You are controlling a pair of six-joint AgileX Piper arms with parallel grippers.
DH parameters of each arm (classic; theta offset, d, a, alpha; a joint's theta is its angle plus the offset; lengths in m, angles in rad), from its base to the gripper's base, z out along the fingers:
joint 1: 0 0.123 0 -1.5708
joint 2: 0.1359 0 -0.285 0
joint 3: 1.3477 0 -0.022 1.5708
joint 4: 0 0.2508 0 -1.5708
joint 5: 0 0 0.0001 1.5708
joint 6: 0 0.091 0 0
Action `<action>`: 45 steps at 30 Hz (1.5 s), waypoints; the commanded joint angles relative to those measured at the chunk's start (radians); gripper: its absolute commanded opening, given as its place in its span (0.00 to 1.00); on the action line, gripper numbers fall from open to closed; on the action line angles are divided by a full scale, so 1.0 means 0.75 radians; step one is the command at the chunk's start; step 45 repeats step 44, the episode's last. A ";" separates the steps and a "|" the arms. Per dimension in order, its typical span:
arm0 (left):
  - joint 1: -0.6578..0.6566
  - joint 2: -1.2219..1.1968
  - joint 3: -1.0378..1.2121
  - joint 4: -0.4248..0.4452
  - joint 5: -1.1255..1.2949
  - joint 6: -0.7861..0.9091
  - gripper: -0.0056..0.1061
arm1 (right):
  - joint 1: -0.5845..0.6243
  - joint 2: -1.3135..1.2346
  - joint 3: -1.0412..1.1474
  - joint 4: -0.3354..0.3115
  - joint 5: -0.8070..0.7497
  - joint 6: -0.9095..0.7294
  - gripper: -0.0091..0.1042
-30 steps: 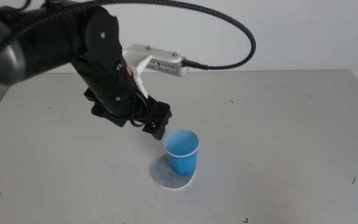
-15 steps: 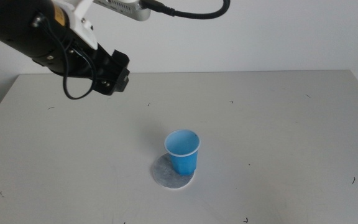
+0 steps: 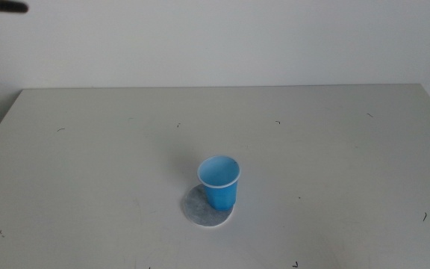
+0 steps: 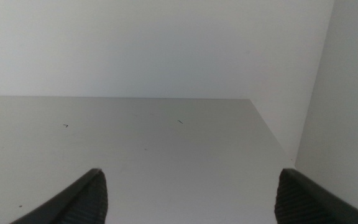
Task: Place an empty cup on a cup mat.
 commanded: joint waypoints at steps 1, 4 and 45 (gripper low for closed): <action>0.085 -0.125 0.088 0.003 -0.149 -0.008 0.99 | 0.003 -0.026 -0.015 -0.012 -0.104 -0.011 0.91; 0.142 -0.267 0.259 0.001 -0.247 -0.008 0.99 | 0.003 -0.026 -0.015 -0.012 -0.104 -0.011 0.91; 0.144 -1.159 1.409 -0.033 -0.953 -0.135 0.99 | 0.003 -0.026 -0.015 -0.012 -0.104 -0.011 0.91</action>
